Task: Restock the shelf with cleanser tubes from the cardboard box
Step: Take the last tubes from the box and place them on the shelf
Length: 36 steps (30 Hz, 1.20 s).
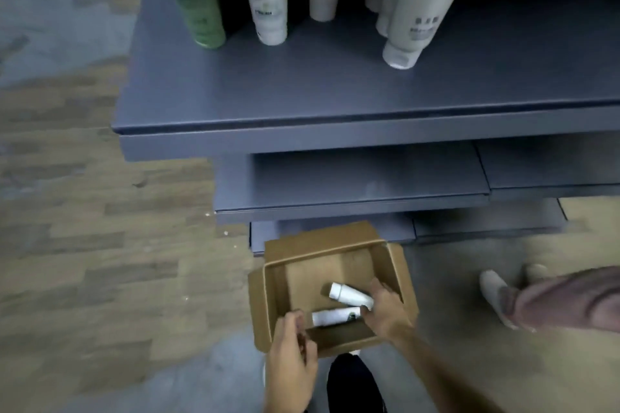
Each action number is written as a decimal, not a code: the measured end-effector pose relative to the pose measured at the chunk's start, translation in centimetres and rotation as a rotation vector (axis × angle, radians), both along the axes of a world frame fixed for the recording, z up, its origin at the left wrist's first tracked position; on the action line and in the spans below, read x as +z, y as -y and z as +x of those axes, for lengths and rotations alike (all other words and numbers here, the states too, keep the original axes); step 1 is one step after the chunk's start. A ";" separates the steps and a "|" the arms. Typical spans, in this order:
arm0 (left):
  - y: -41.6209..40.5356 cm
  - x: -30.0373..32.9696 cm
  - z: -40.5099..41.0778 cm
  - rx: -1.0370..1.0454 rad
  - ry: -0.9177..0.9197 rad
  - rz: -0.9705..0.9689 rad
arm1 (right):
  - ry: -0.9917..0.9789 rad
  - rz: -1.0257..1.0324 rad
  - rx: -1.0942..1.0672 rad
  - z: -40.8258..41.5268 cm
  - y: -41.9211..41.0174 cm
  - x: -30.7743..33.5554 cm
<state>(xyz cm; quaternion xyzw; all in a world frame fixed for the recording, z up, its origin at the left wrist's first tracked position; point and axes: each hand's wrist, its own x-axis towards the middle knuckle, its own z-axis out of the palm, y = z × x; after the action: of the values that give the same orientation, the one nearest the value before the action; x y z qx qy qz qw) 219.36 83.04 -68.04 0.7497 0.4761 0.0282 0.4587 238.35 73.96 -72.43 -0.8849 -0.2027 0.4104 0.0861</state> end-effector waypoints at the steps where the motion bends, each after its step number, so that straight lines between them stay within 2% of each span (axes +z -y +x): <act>1: 0.0 -1.2 0.0 -0.028 -0.014 0.004 | 0.003 -0.031 -0.006 -0.2 0.1 -1.0; 9: -2.0 -10.1 1.1 -0.401 -0.175 0.022 | 0.044 -0.085 0.071 -0.8 1.0 -8.8; 17: -2.0 -19.3 5.3 -0.854 -0.440 0.119 | 0.168 0.006 0.356 -0.3 -1.5 -15.7; 20: -1.8 -21.9 6.3 -0.965 -0.460 0.186 | 0.222 -0.016 0.497 0.1 -2.4 -17.8; 23: -2.0 -23.3 6.8 -0.991 -0.439 0.233 | 0.219 0.008 0.558 1.3 -2.9 -18.4; 28: -2.8 -23.8 7.7 -0.961 -0.455 0.178 | 0.176 0.109 0.433 4.0 -3.4 -17.7; 31: -2.4 -23.9 8.3 -0.978 -0.441 0.183 | 0.135 0.044 0.488 4.8 -4.0 -17.3; 36: -1.3 -24.3 9.4 -1.027 -0.450 0.222 | 0.303 -0.065 0.619 3.9 -4.9 -18.2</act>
<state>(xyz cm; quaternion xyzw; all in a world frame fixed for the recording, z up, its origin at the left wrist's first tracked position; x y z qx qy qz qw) 228.74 84.33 -92.32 0.9161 0.1310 -0.3089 0.2196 242.22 78.86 -90.60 -0.8348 -0.4587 0.2871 -0.1017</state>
